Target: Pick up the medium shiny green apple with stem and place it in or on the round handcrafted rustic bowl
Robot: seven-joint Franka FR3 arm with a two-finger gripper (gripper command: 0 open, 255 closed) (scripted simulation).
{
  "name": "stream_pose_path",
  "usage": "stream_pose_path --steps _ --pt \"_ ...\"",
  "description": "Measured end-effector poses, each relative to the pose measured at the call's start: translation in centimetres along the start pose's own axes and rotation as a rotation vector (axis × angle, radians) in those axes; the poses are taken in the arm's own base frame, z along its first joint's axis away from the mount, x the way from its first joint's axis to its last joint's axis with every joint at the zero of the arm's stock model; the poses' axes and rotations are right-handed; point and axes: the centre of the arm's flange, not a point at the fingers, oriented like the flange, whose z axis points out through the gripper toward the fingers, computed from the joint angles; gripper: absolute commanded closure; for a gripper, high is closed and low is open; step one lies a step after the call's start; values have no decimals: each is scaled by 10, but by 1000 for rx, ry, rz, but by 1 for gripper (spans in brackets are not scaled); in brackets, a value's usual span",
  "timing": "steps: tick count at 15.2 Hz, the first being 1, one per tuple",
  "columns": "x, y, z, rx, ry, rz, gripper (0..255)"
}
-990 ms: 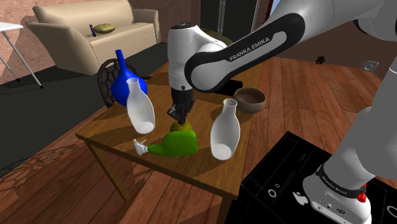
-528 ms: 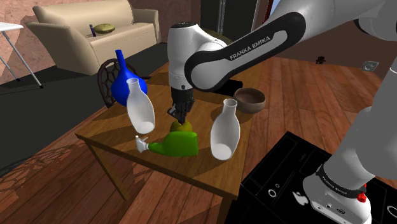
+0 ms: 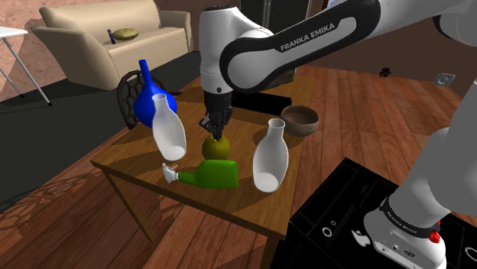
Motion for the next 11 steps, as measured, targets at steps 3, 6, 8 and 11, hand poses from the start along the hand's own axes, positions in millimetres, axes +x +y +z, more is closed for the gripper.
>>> stream_pose_path --steps 3,6,8,11 --pt "1 0 -16 0 0 0 255" --pt "2 -1 -31 0 0 0 255" --pt "3 -1 -42 0 0 0 255" --pt "3 -1 -58 0 0 0 255"
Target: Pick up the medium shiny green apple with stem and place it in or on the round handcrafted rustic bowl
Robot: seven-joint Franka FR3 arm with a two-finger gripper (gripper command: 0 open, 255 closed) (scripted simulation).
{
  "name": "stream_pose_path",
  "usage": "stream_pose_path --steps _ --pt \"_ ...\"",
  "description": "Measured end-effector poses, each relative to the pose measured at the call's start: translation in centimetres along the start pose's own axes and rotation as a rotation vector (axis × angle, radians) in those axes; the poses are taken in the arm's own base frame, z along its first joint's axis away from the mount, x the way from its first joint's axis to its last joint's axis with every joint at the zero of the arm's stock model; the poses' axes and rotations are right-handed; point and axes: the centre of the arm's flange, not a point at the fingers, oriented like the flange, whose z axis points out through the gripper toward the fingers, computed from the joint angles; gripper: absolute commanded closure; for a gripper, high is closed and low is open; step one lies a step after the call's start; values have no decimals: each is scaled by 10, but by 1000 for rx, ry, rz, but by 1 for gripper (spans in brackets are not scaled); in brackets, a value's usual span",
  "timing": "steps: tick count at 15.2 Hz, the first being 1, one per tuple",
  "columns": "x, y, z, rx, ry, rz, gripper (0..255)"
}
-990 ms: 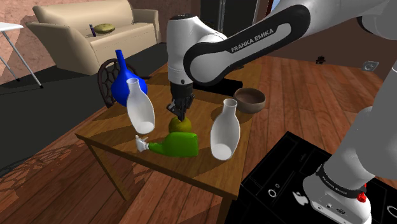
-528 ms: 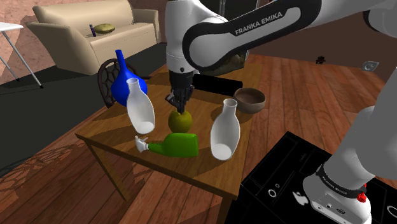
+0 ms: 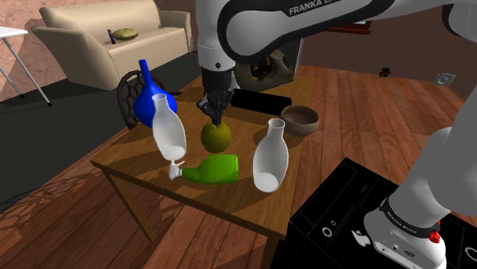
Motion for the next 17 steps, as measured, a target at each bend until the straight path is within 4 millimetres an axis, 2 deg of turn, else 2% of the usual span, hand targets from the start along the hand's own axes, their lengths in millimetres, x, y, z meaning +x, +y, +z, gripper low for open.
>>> stream_pose_path --steps 13,17 --pt "5 -2 -67 0 0 0 255" --pt "-8 35 -79 -1 0 1 255"
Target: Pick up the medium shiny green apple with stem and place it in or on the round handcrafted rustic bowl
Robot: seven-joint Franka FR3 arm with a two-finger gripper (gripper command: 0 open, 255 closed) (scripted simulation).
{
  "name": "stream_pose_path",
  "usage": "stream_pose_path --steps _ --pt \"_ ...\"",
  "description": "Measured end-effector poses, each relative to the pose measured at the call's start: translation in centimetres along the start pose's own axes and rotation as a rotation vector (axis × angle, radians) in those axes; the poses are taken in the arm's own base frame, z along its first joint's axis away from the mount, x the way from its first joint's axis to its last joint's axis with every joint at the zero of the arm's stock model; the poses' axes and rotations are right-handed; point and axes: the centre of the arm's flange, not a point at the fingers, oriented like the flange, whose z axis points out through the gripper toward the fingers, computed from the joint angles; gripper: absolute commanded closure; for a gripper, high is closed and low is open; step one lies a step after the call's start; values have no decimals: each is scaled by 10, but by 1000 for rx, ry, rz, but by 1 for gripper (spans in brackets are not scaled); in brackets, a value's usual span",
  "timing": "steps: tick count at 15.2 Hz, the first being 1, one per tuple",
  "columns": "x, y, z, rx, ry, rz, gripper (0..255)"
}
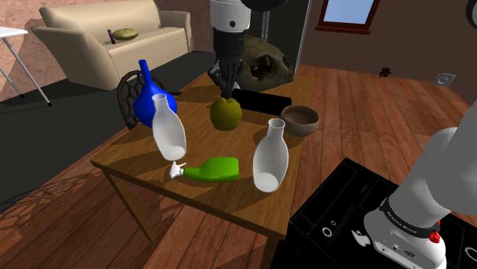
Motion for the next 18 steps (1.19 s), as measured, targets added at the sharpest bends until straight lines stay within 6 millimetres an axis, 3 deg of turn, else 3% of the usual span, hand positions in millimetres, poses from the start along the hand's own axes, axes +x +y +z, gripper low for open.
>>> stream_pose_path --steps 18 --pt "-74 219 -51 0 0 0 255"
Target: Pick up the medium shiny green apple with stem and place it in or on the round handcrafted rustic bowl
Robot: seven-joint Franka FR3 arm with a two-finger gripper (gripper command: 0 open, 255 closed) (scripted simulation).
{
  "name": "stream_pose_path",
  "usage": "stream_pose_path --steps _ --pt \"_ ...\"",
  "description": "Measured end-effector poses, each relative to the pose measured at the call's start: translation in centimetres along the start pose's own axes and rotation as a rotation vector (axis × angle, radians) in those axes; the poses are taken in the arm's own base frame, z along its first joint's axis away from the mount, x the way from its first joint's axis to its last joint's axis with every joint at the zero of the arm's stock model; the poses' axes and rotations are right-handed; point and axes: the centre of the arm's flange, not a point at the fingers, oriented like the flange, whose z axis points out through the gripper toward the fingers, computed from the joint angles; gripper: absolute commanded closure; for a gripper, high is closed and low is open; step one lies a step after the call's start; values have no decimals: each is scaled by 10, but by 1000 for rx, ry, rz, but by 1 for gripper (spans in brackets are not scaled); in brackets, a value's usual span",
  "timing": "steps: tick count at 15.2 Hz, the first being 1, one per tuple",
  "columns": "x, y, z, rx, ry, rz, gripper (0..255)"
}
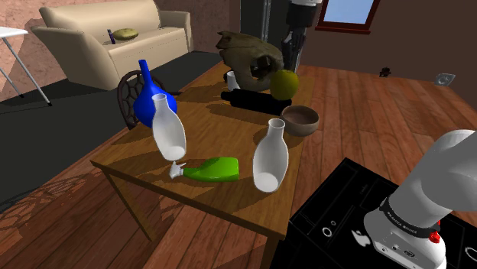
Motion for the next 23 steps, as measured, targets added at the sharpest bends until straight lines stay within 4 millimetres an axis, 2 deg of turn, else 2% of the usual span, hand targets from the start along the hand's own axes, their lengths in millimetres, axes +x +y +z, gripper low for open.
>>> stream_pose_path --steps 3,5,10,13,23 --pt "-17 38 -4 1 0 0 255" --pt "-24 64 -16 1 0 0 255" --pt "-44 119 -31 1 0 0 255" --pt "-49 128 -20 1 0 -1 255" --pt "-53 131 33 1 0 -1 255"
